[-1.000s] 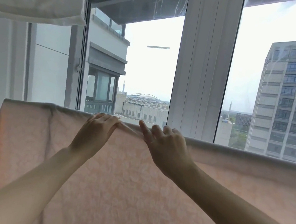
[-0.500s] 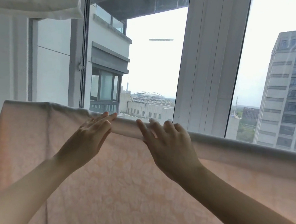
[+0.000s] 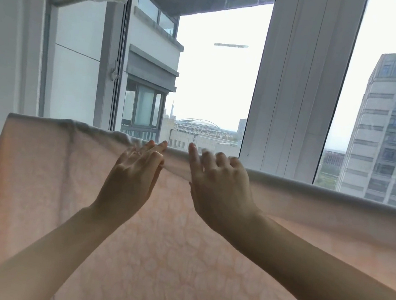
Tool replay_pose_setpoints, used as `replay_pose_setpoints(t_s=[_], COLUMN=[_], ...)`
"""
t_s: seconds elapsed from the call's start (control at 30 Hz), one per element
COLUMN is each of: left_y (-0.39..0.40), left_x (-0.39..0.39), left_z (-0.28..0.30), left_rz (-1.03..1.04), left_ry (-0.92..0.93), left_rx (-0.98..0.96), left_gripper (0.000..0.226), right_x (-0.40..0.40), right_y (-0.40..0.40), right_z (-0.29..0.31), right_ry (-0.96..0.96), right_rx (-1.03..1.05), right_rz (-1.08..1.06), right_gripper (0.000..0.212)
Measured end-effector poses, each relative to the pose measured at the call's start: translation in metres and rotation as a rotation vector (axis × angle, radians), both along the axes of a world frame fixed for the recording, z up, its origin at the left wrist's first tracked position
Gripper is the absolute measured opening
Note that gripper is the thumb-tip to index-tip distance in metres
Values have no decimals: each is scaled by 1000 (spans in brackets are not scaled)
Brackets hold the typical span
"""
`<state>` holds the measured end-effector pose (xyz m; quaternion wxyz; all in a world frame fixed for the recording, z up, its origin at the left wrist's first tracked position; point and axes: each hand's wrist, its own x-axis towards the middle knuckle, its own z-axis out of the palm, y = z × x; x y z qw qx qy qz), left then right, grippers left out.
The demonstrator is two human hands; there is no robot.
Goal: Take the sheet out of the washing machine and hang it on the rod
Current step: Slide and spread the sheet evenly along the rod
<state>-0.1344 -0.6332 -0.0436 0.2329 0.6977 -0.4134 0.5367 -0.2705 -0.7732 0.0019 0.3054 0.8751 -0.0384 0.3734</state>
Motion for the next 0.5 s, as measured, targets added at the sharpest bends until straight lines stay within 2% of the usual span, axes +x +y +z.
replay_pose_setpoints(t_s=[0.3, 0.4, 0.5], left_y=[3, 17, 38], left_x=[12, 31, 60], left_z=[4, 8, 19], left_rz=[-55, 14, 93], left_ry=[-130, -185, -110], left_rx=[-80, -33, -16], left_gripper=[24, 22, 24], right_x=[43, 47, 46], right_y=[32, 32, 23], right_z=[5, 4, -2], right_ry=[15, -60, -104], right_rx=[-78, -46, -49], right_rz=[-54, -50, 16], right_gripper=[56, 51, 57])
